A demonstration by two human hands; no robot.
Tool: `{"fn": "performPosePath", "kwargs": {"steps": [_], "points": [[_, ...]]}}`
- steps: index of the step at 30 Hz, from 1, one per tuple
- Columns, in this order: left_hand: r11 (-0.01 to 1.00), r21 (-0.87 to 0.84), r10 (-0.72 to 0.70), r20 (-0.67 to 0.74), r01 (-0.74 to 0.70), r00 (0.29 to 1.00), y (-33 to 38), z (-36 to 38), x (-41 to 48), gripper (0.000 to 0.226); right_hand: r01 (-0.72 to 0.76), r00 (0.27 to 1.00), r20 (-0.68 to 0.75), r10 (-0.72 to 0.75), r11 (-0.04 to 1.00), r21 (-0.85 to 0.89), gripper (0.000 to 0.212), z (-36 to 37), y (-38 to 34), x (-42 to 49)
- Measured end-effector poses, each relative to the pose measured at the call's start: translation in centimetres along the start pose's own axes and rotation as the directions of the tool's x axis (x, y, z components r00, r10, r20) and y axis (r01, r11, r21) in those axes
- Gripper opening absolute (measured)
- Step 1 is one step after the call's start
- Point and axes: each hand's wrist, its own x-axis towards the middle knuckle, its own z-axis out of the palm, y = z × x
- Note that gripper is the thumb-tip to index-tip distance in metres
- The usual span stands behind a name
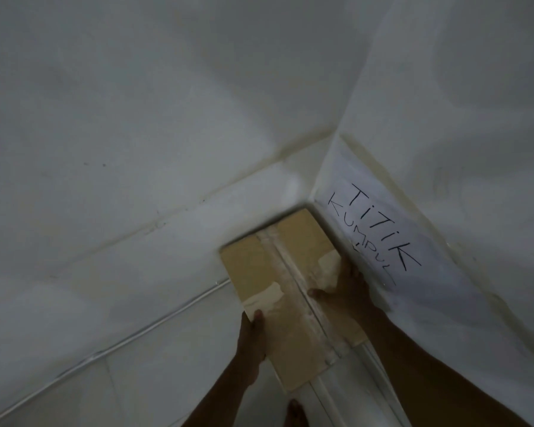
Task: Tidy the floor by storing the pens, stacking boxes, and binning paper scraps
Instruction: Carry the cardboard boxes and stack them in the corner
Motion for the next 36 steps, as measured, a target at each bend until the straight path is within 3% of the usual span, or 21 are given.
{"fn": "performPosePath", "kwargs": {"steps": [4, 14, 19, 22, 26, 31, 36], "points": [[0.999, -0.009, -0.032, 0.075, 0.033, 0.997, 0.0, 0.3, 0.4, 0.045, 0.007, 1.000, 0.004, -0.007, 1.000, -0.026, 0.139, 0.0, 0.3, 0.8], [0.997, 0.039, -0.063, 0.080, 0.060, 0.995, 0.6, 0.5, 0.6, 0.045, 0.060, 0.997, -0.057, -0.060, 0.998, -0.006, 0.137, -0.4, 0.6, 0.9], [0.982, 0.189, -0.030, 0.009, 0.027, 1.000, 0.4, 0.2, 1.6, 0.046, 0.005, 1.000, -0.001, -0.005, 0.997, -0.081, 0.133, -0.7, 0.1, 1.3], [0.946, 0.323, -0.006, -0.039, 0.018, 0.999, 0.8, -0.7, 2.0, 0.046, -0.014, 0.998, -0.063, 0.005, 0.988, -0.157, 0.135, -0.9, -0.4, 0.9], [0.940, 0.339, -0.004, -0.081, 0.031, 0.997, 2.2, -3.0, 1.8, 0.053, 0.005, 0.990, -0.136, -0.036, 0.974, -0.224, 0.123, -0.8, -1.2, -0.7], [0.949, 0.306, -0.031, -0.169, 0.082, 0.985, 3.9, -5.8, -1.1, 0.050, 0.054, 0.995, -0.067, -0.072, 0.970, -0.236, 0.105, -2.1, -3.3, -3.9], [0.911, 0.405, 0.009, -0.198, 0.073, 0.980, 5.3, -7.8, -5.9, 0.053, 0.113, 0.992, -0.022, -0.122, 0.962, -0.250, 0.097, -3.7, -6.1, -8.2]]}}
